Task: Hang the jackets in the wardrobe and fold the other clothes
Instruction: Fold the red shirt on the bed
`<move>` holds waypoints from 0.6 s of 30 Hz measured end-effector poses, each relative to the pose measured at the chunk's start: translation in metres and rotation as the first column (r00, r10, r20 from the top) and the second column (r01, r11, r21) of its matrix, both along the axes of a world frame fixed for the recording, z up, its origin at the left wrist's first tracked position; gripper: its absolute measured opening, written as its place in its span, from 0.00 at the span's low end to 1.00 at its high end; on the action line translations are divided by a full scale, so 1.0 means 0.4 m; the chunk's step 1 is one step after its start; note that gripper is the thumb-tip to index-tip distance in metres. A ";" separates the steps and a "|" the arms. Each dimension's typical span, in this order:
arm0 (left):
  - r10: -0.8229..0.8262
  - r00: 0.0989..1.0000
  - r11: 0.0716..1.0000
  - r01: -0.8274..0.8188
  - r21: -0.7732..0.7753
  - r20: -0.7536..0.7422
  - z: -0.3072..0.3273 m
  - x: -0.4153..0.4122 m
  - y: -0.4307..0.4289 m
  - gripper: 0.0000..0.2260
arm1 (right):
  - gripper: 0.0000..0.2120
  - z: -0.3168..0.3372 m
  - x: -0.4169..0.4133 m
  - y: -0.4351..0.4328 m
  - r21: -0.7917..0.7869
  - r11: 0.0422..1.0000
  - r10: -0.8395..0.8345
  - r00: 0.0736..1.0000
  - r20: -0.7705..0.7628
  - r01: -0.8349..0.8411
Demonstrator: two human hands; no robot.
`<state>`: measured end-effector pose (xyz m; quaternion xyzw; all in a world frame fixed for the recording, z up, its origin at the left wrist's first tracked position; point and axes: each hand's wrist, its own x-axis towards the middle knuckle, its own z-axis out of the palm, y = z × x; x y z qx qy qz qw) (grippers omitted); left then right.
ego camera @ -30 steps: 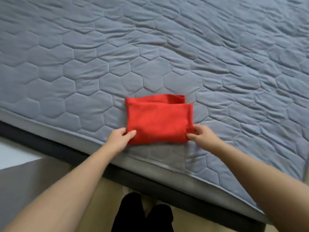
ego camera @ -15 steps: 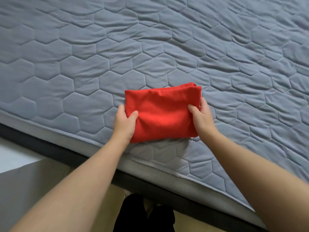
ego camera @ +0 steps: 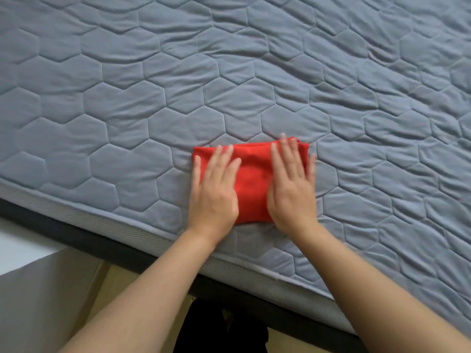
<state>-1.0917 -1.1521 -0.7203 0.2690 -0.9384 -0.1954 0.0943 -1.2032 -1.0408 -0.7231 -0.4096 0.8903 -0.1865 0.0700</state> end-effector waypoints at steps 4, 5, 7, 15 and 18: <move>-0.100 0.920 0.994 0.110 -0.006 0.379 -0.090 -0.002 -0.023 0.27 | 0.27 -0.090 -0.017 -0.038 0.279 0.935 0.216 0.976 0.037 -0.218; -0.074 0.905 0.996 0.086 -0.011 0.420 -0.120 0.000 -0.032 0.28 | 0.28 -0.120 -0.025 -0.042 0.322 0.921 0.223 0.975 0.024 -0.218; -0.052 0.901 0.997 0.075 -0.037 0.430 -0.178 0.003 -0.040 0.30 | 0.29 -0.178 -0.037 -0.043 0.321 0.923 0.230 0.973 -0.026 -0.210; -0.048 0.942 0.998 0.055 -0.010 0.333 -0.194 0.009 -0.044 0.32 | 0.28 -0.190 -0.028 -0.045 0.256 0.949 0.208 0.976 -0.065 -0.185; 0.112 0.992 0.964 -0.123 0.237 0.058 -0.156 0.039 -0.058 0.32 | 0.30 -0.146 -0.005 -0.029 0.222 0.972 -0.074 0.997 0.006 0.071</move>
